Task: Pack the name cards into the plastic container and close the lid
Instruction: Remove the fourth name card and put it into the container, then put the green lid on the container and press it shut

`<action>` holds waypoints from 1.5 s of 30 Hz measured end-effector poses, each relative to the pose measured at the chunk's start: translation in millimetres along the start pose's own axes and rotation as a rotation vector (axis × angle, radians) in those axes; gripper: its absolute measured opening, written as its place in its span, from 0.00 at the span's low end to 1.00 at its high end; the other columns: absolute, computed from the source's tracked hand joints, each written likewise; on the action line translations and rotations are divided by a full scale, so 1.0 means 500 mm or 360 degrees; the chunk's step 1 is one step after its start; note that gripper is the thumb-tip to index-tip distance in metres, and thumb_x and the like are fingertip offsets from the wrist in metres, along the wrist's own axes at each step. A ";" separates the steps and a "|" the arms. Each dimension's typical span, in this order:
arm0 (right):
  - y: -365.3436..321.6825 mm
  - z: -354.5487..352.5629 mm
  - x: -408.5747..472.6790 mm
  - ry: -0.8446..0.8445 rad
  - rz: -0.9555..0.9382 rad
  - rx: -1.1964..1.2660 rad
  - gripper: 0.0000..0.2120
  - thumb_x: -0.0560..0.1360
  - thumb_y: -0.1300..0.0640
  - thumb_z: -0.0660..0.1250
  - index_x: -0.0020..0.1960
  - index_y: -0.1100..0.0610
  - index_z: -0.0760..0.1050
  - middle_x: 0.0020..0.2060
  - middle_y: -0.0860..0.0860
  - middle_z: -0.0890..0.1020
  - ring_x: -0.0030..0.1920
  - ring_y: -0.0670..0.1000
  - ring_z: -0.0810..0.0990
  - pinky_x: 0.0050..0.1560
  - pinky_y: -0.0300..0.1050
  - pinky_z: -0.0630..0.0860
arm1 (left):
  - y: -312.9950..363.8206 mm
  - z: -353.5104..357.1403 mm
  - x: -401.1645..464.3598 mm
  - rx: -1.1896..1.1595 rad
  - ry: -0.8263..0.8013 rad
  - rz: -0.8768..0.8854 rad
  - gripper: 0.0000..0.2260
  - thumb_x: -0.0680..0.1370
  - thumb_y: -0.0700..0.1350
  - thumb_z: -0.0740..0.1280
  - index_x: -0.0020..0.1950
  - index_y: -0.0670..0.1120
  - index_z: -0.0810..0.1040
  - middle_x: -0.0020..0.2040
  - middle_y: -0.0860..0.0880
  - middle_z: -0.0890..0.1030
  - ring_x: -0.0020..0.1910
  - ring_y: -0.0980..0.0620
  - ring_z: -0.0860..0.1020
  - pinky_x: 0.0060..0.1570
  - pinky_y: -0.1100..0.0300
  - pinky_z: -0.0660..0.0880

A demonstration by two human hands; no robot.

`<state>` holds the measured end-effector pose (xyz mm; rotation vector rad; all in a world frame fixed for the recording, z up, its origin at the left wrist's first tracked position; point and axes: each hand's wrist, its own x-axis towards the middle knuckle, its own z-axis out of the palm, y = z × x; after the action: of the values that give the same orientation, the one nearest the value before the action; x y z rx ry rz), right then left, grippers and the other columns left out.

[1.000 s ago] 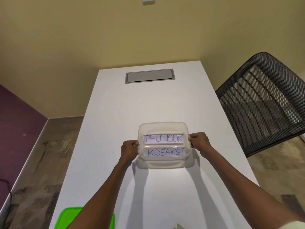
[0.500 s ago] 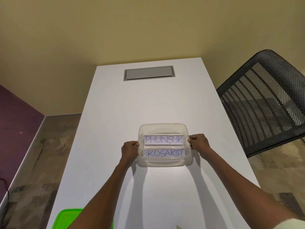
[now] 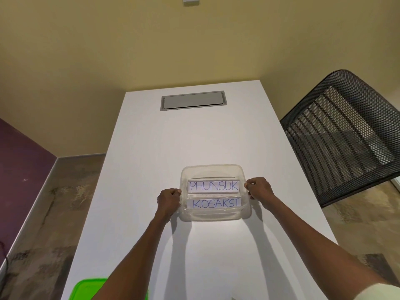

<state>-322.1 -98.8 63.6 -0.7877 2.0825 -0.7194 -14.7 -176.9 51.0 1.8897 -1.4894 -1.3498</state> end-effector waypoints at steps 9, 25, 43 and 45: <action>-0.034 -0.006 -0.047 0.0376 -0.0278 -0.0127 0.14 0.75 0.57 0.65 0.59 0.61 0.77 0.56 0.59 0.80 0.58 0.57 0.76 0.58 0.47 0.69 | 0.017 -0.053 -0.079 -0.0456 0.0322 0.0000 0.06 0.78 0.44 0.65 0.44 0.47 0.80 0.42 0.46 0.82 0.44 0.47 0.82 0.50 0.50 0.80; -0.145 0.172 -0.268 0.0388 -0.1172 0.0081 0.06 0.75 0.62 0.63 0.46 0.59 0.79 0.43 0.52 0.80 0.45 0.52 0.78 0.46 0.51 0.77 | -0.158 -0.239 -0.202 -0.0580 0.0650 -0.0116 0.06 0.76 0.38 0.65 0.46 0.40 0.82 0.40 0.43 0.81 0.40 0.49 0.78 0.48 0.52 0.79; -0.064 0.455 -0.442 -0.0735 -0.0480 -0.0492 0.12 0.68 0.63 0.63 0.26 0.59 0.68 0.28 0.54 0.73 0.37 0.60 0.79 0.38 0.48 0.73 | -0.454 -0.405 -0.289 0.0436 0.0745 -0.0503 0.24 0.74 0.39 0.70 0.66 0.29 0.70 0.65 0.29 0.73 0.66 0.34 0.71 0.65 0.46 0.67; -0.052 0.476 -0.456 -0.0837 -0.0386 -0.0535 0.07 0.67 0.62 0.64 0.32 0.63 0.74 0.30 0.60 0.77 0.33 0.57 0.77 0.37 0.46 0.74 | -0.465 -0.407 -0.300 0.0533 0.0686 -0.0537 0.25 0.74 0.40 0.70 0.67 0.30 0.69 0.65 0.29 0.72 0.67 0.34 0.70 0.66 0.47 0.65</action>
<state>-5.9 -2.3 60.4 -1.2784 1.6552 -0.2392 284.7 -9.3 34.6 2.5363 -1.2701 -0.7607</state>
